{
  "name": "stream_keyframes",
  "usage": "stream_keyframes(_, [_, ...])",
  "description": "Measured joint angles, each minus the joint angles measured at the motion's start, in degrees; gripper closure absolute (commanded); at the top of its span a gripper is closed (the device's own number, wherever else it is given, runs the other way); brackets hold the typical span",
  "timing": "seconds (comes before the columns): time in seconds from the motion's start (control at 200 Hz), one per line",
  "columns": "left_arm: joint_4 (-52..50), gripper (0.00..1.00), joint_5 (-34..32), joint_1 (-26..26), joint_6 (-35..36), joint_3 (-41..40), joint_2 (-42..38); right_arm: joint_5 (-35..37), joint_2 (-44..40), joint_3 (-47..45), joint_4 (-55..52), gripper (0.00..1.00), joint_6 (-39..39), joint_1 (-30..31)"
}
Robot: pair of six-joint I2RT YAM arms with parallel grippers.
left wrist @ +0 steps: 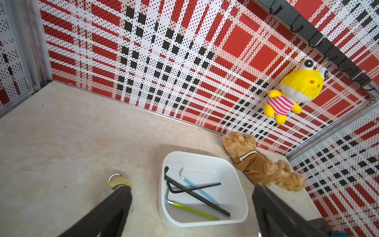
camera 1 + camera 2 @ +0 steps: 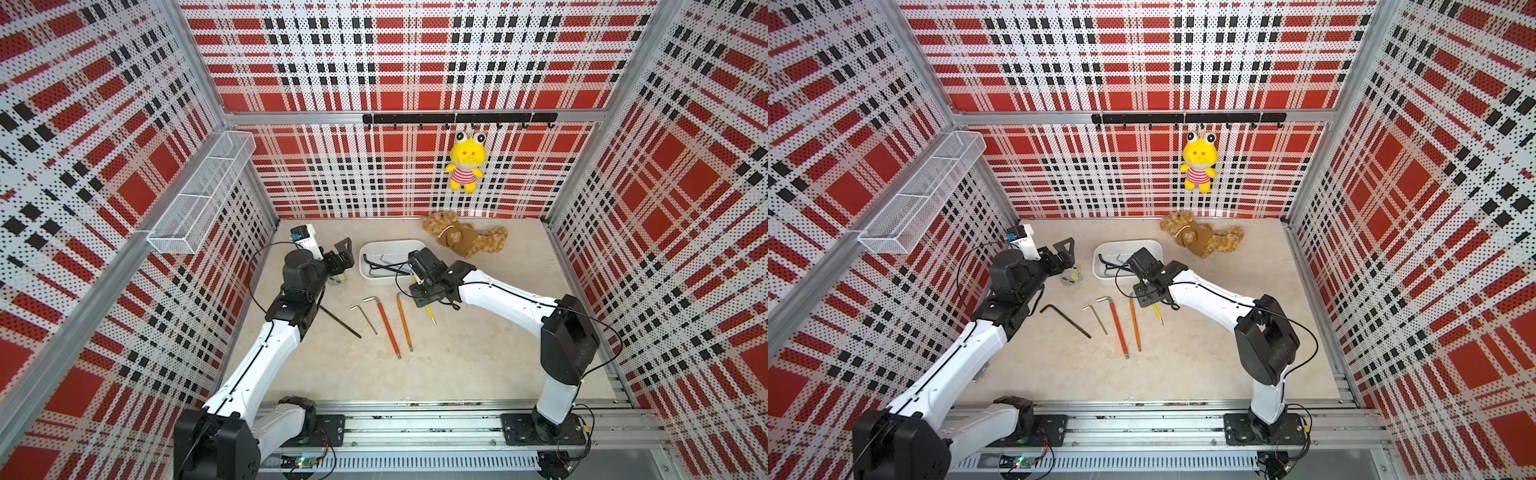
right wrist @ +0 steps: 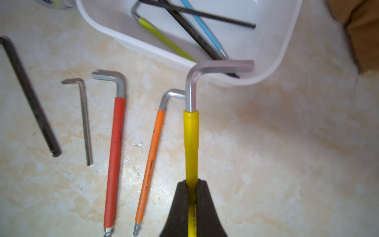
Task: Put the hex key on the desktop into the storage box
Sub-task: Pick up the Allen key from the center of the board, then place the Allen key in the storage box.
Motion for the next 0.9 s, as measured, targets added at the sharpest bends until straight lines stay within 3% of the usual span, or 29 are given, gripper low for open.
stream_keyframes(0.215, [0.0,0.01,0.0,0.0,0.4,0.0,0.0,-8.5,3.2,13.1,-0.1,1.00,-22.1,-1.6])
stream_keyframes(0.331, [0.0,0.01,-0.4,0.0,0.8,0.0,-0.1,-15.3,10.2,24.6,-1.8,1.00,-32.9,-3.6])
stream_keyframes(0.456, [-0.1,0.01,-0.8,0.0,1.1,0.0,-0.5,-17.1,19.9,37.6,-5.3,1.00,-41.6,-4.9])
stream_keyframes(0.581, [0.0,0.01,-1.1,0.1,1.2,-0.1,-0.8,-16.9,27.7,44.6,-7.0,1.00,-47.1,-6.0])
stream_keyframes(0.902, [-0.3,0.01,-1.3,0.4,1.4,-0.2,-0.9,-18.8,36.5,48.8,-6.8,1.00,-52.1,-7.8])
